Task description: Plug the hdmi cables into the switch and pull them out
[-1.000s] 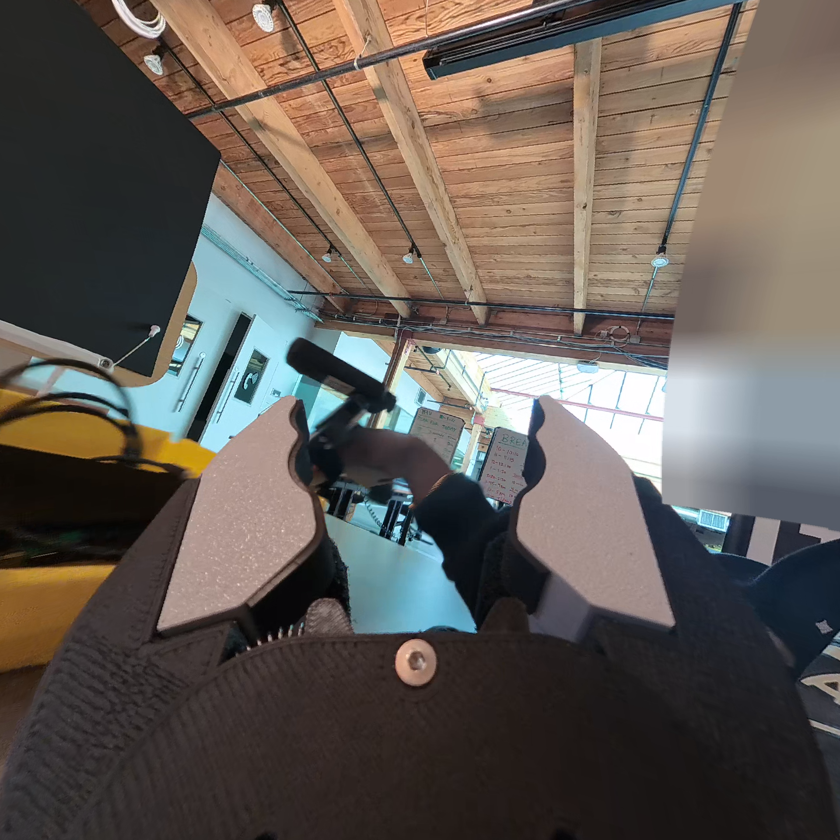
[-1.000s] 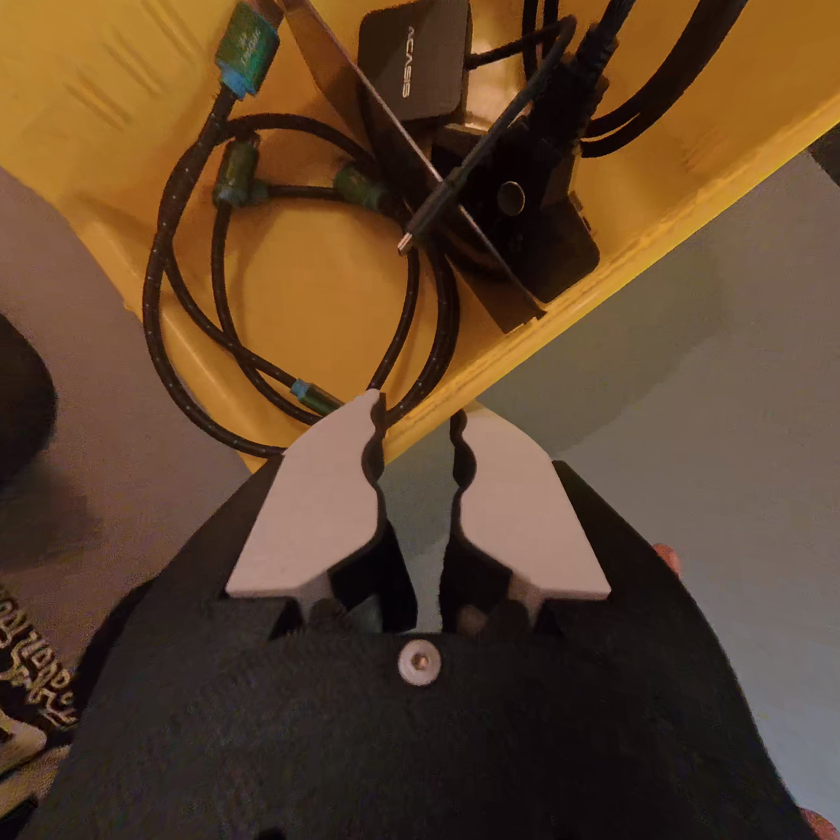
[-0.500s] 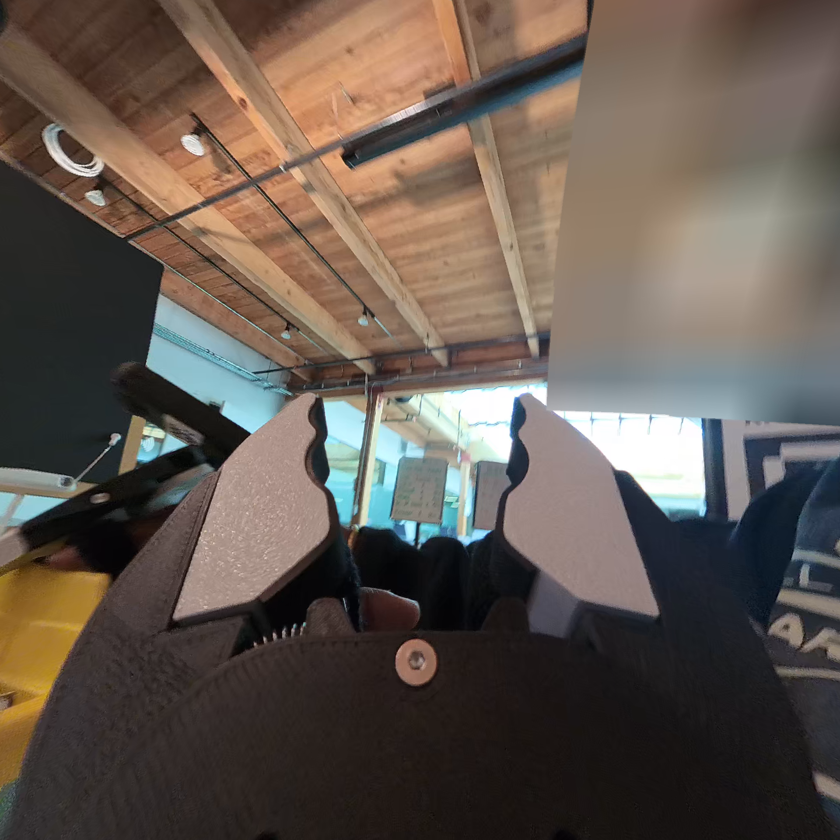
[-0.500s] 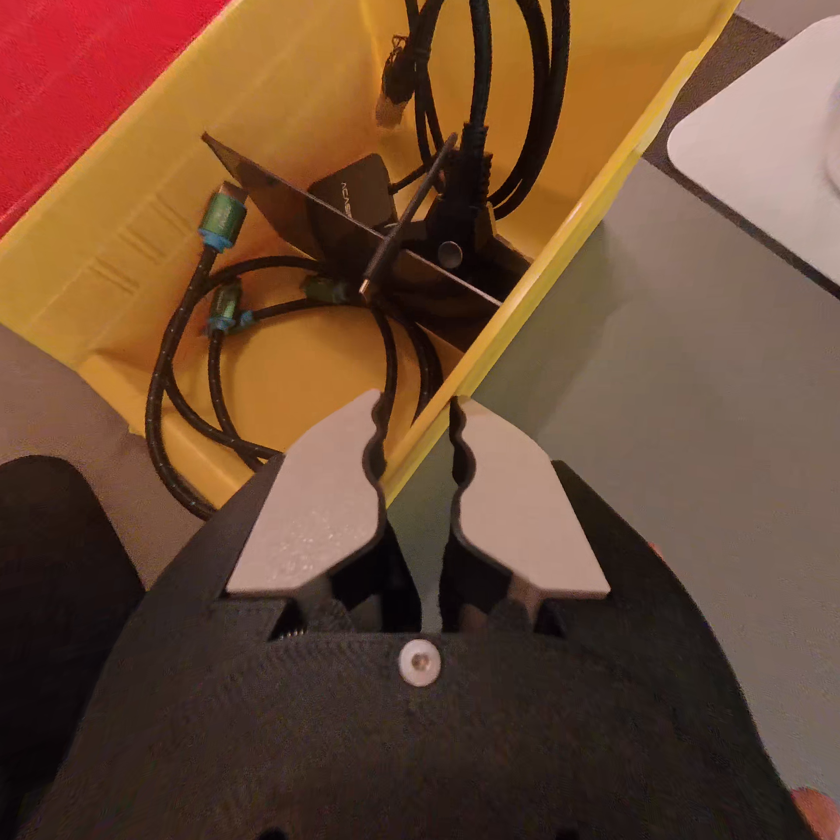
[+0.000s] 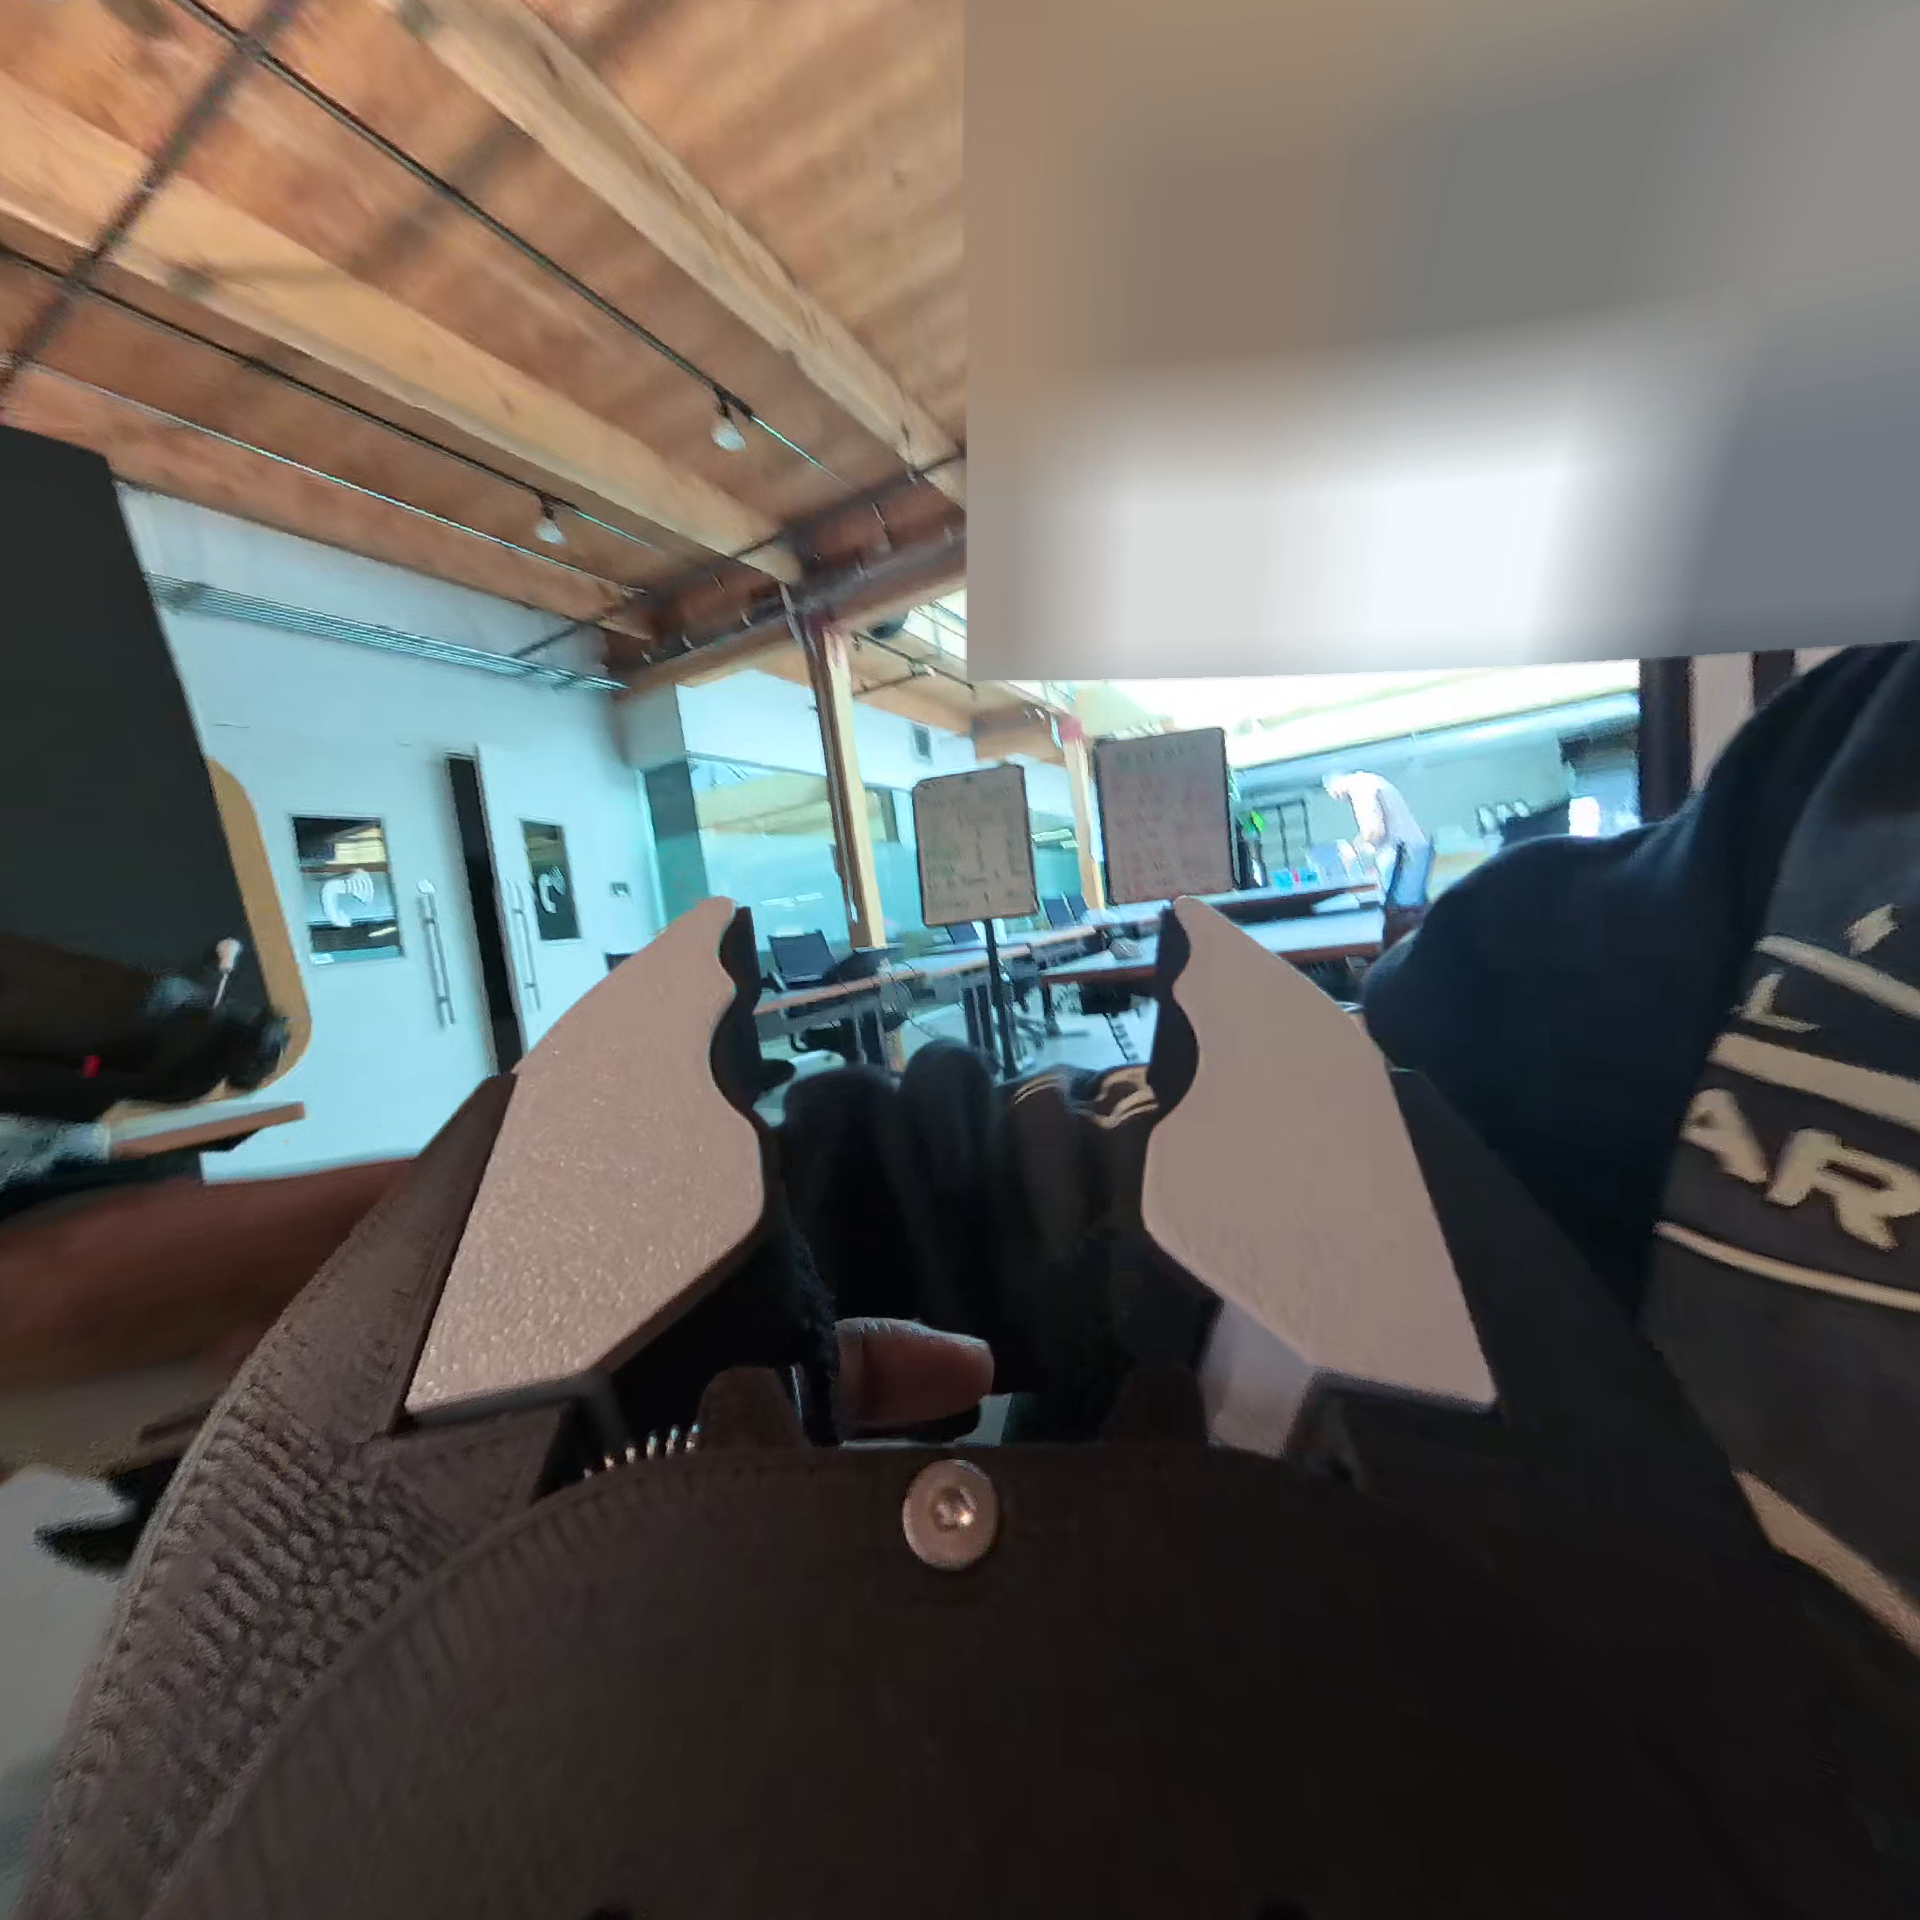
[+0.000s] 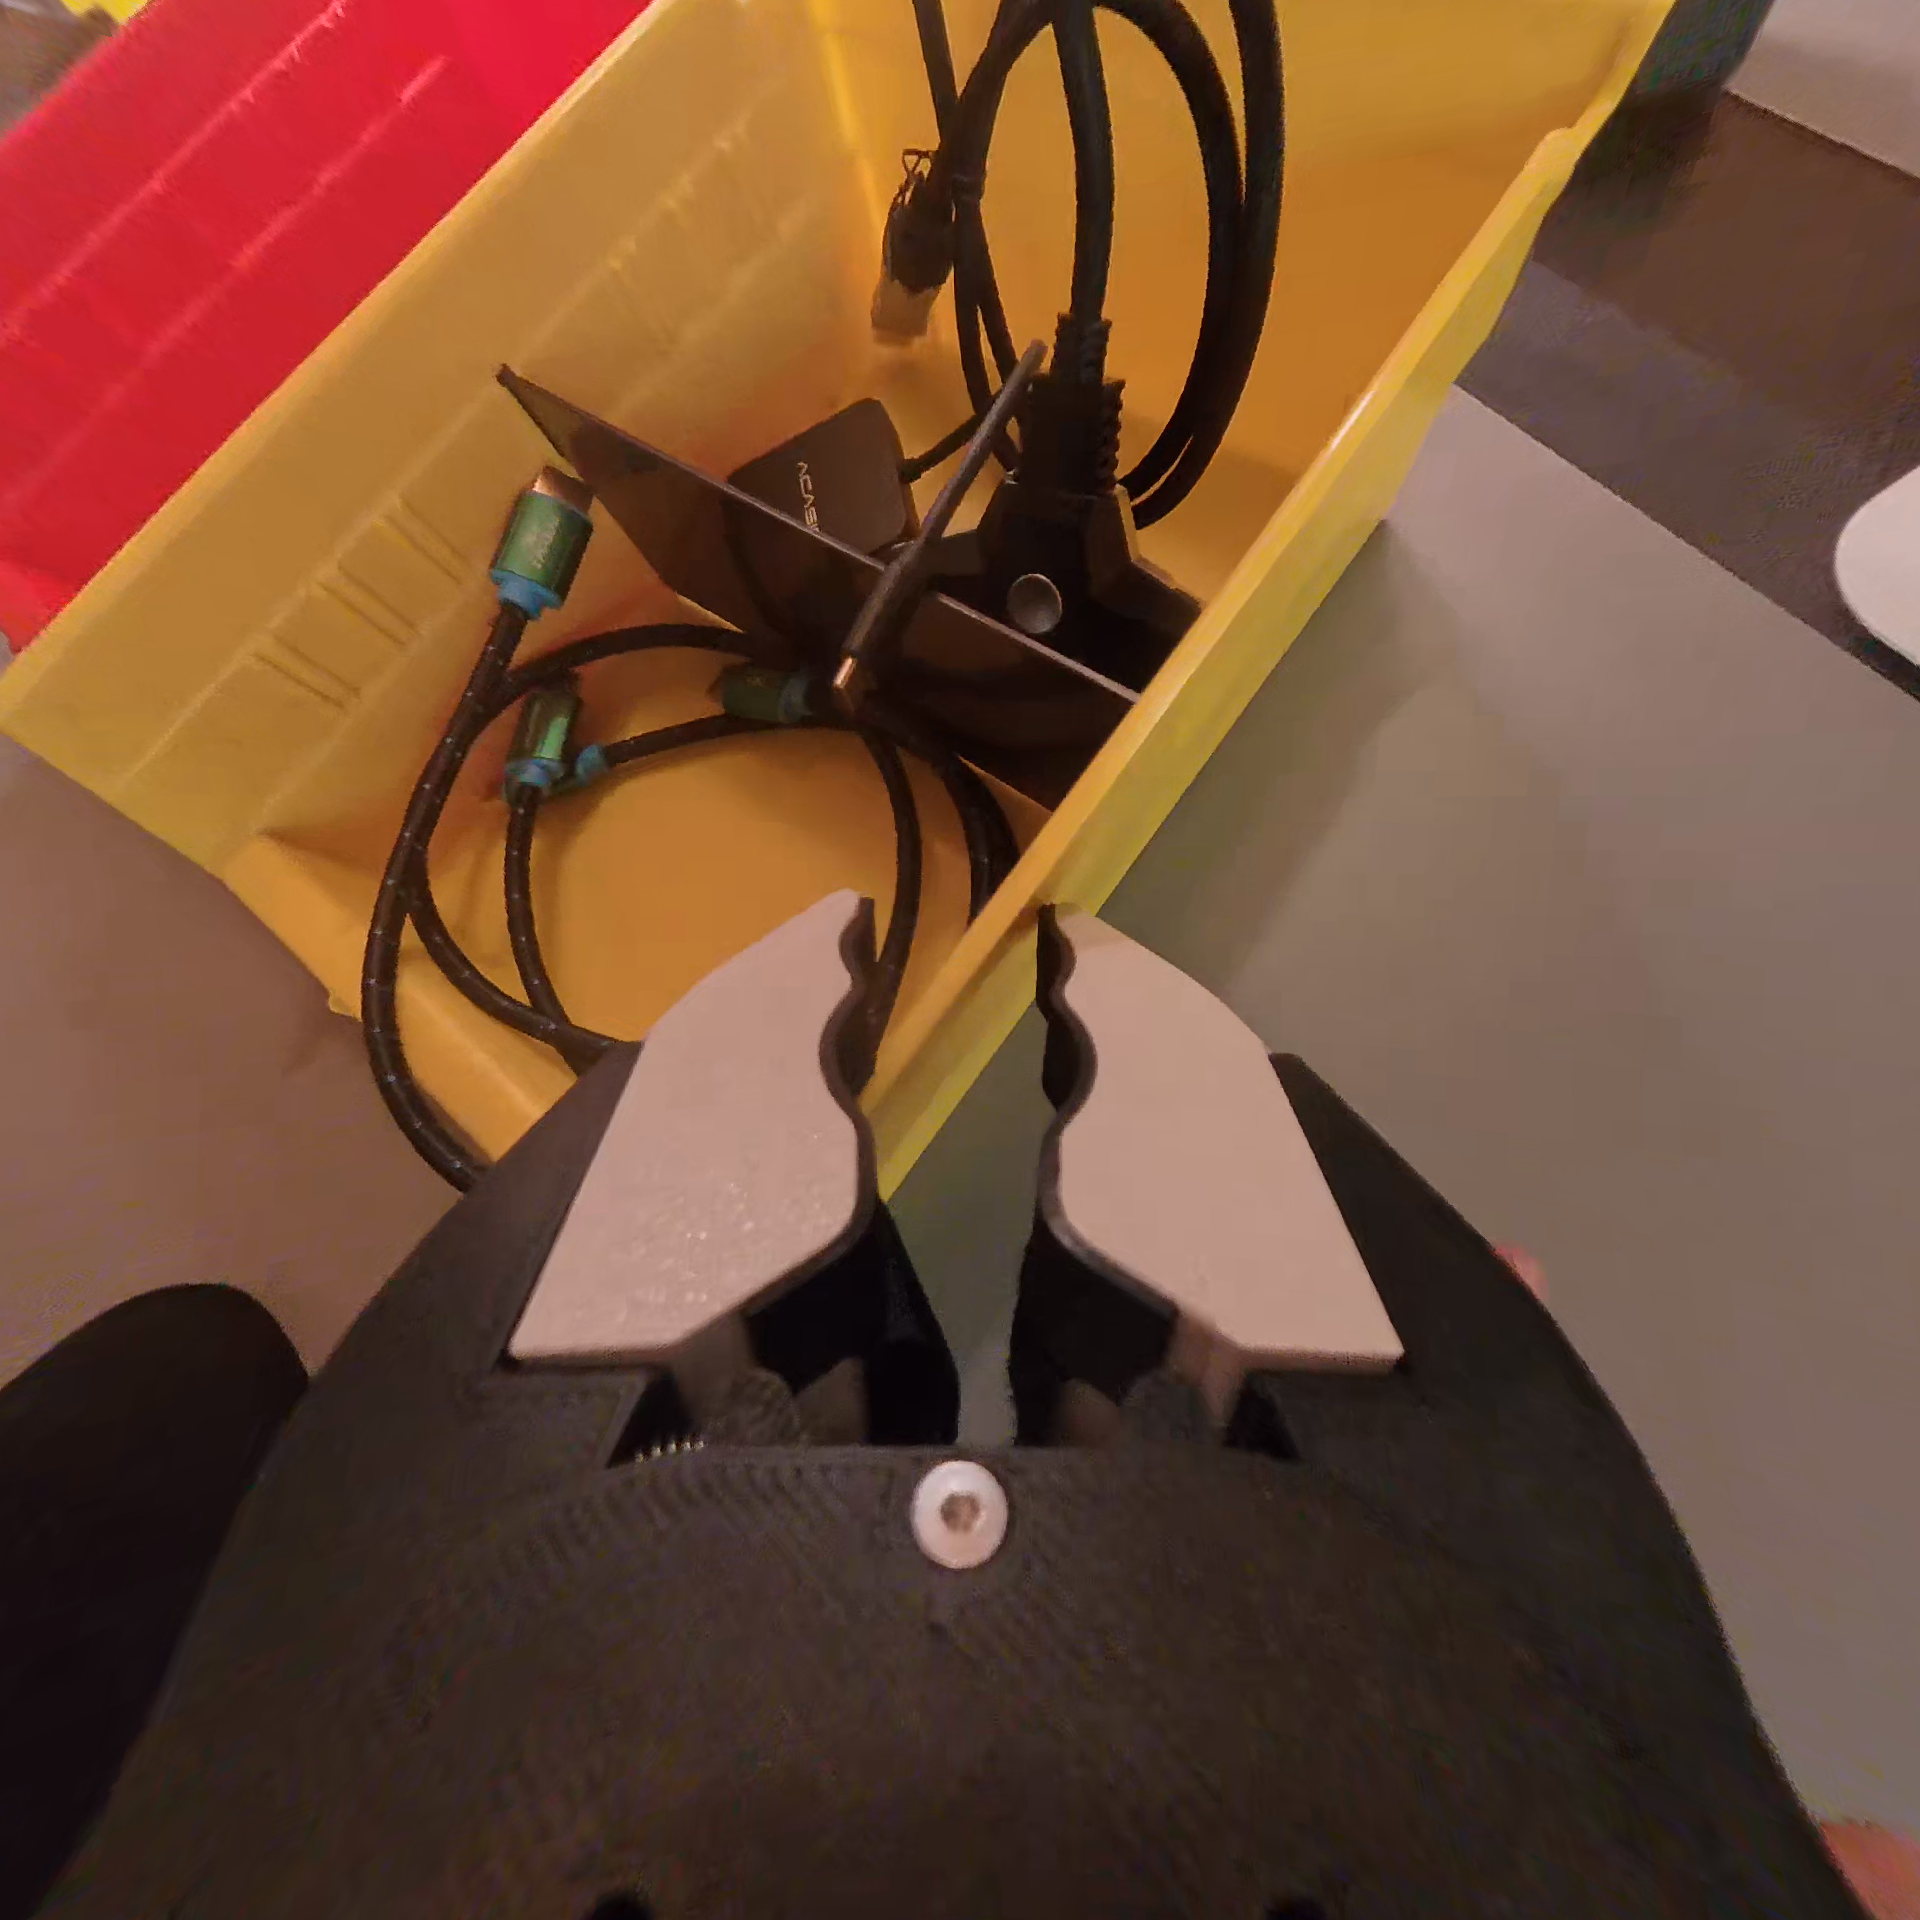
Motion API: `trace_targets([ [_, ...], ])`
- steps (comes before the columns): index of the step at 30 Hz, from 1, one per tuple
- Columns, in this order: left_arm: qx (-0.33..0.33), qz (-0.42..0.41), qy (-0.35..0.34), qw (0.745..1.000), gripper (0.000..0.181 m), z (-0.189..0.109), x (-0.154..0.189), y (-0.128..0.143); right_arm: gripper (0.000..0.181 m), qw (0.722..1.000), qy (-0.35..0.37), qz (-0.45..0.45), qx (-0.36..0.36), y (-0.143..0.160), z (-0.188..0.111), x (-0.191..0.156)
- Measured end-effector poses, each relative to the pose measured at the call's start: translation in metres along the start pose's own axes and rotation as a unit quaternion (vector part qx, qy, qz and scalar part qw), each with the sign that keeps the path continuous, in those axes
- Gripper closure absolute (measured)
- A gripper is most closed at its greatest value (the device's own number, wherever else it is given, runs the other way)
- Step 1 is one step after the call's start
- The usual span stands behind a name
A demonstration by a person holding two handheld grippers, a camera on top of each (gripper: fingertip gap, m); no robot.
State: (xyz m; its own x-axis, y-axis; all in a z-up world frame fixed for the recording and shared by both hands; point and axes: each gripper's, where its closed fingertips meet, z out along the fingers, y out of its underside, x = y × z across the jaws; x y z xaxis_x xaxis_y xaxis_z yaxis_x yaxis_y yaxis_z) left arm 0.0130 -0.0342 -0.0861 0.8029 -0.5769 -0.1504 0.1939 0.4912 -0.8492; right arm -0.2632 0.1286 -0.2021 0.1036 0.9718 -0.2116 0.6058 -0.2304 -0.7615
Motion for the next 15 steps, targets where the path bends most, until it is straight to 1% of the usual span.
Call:
trace_targets([
  [1, -0.007, 0.007, 0.006, 1.0, 0.108, -0.003, -0.001, -0.007, 0.149, 1.0, -0.01, -0.006, 0.006, -0.003, 0.003, -0.003],
  [2, -0.019, 0.018, 0.009, 1.0, 0.109, -0.008, -0.004, -0.014, 0.14, 0.999, -0.027, -0.02, 0.024, -0.006, 0.005, -0.008],
  [3, -0.041, 0.034, 0.012, 0.999, 0.108, -0.015, -0.009, -0.02, 0.127, 0.997, -0.027, -0.029, 0.065, -0.015, 0.0, -0.008],
  [4, -0.071, 0.052, 0.013, 0.996, 0.108, -0.025, -0.015, -0.025, 0.114, 0.992, -0.027, -0.037, 0.12, -0.027, -0.011, -0.007],
  [6, -0.149, 0.092, -0.007, 0.984, 0.104, -0.054, -0.04, -0.033, 0.099, 0.974, -0.054, -0.044, 0.216, -0.046, -0.048, -0.014],
  [8, -0.248, 0.127, -0.046, 0.959, 0.1, -0.095, -0.073, -0.037, 0.082, 0.958, -0.09, -0.042, 0.268, -0.051, -0.093, -0.024],
  [9, -0.299, 0.14, -0.068, 0.941, 0.098, -0.12, -0.091, -0.038, 0.076, 0.953, -0.111, -0.042, 0.28, -0.047, -0.116, -0.029],
  [11, -0.399, 0.16, -0.118, 0.895, 0.096, -0.175, -0.131, -0.039, 0.072, 0.948, -0.138, -0.041, 0.282, -0.027, -0.157, -0.035],
  [13, -0.502, 0.165, -0.159, 0.834, 0.094, -0.235, -0.167, -0.035, 0.07, 0.947, -0.149, -0.043, 0.281, 0.003, -0.192, -0.038],
  [15, -0.596, 0.155, -0.177, 0.768, 0.091, -0.289, -0.194, -0.029, 0.07, 0.944, -0.152, -0.043, 0.289, 0.037, -0.219, -0.041],
])
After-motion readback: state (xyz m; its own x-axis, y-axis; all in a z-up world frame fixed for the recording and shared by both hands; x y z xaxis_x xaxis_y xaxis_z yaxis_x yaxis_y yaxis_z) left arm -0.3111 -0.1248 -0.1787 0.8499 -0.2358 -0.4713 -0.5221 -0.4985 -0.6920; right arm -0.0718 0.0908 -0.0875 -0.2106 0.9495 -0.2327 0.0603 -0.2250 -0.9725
